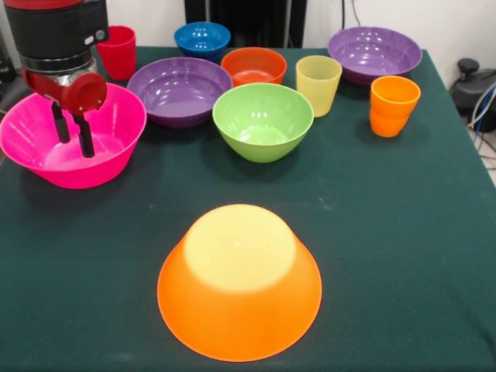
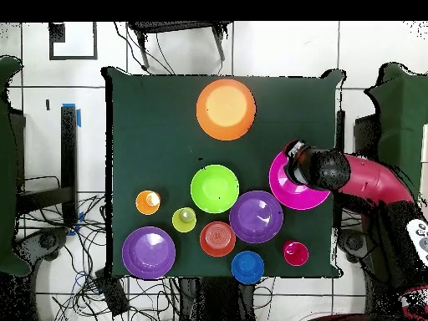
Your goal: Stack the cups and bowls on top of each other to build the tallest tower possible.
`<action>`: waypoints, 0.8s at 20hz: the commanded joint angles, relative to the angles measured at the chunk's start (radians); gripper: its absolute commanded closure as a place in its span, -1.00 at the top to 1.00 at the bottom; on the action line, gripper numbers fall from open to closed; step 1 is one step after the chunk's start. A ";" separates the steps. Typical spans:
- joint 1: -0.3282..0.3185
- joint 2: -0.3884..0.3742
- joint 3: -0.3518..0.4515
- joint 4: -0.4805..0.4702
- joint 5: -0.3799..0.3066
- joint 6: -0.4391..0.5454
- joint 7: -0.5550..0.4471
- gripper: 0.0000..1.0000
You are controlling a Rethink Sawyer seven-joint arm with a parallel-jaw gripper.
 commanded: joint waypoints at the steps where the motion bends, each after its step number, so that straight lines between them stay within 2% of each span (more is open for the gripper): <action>1: 0.008 0.057 0.075 0.063 -0.088 0.003 -0.230 1.00; 6: -0.007 0.072 0.098 0.061 -0.087 -0.007 -0.221 1.00; 16: -0.020 0.009 0.149 0.087 -0.050 0.053 -0.210 1.00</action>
